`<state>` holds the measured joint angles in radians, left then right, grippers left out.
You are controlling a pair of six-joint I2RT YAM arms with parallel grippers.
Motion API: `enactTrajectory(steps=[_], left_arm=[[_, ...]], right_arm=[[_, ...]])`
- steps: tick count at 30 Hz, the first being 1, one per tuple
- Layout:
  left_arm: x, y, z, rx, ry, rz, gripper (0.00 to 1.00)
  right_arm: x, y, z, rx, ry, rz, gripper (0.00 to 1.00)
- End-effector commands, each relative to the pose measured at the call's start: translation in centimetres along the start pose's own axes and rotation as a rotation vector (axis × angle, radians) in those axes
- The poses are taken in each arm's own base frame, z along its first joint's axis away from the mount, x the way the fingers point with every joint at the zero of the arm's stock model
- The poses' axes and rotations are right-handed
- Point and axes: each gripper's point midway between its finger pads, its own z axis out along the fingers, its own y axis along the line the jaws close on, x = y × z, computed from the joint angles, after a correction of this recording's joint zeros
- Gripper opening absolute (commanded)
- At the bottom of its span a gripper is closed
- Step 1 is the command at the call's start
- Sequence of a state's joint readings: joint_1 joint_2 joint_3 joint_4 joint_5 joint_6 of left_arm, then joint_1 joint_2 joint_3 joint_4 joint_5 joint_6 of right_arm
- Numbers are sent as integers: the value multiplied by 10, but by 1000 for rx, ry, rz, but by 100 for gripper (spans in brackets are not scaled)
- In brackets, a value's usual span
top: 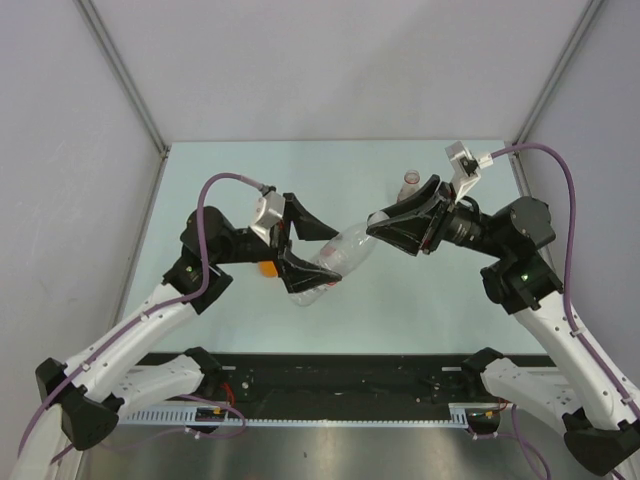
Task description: Unscrew the bottle caps
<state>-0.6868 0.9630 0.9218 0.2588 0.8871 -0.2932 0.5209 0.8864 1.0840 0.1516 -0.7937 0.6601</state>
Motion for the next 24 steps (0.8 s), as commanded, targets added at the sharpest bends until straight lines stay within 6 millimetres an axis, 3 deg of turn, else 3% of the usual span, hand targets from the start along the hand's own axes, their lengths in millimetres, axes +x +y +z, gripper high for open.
enactTrajectory(steps=[1,5,6,10,24], left_arm=[[-3,4,2,-3,-15,-7,89],[-12,-1,3,12,-30,-38,95],[-14,-2,4,18,-36,-42,100],[-17,-6,5,46,-51,-58,100],[4,-1,5,39,-20,-101,100]], right_arm=[[-14,12,0,-8,-67,-120,0],[-10,9,1,41,-78,-169,0],[-9,5,2,66,-77,-170,0],[-8,6,1,63,-95,-187,0],[-15,23,4,-13,-136,-174,0]])
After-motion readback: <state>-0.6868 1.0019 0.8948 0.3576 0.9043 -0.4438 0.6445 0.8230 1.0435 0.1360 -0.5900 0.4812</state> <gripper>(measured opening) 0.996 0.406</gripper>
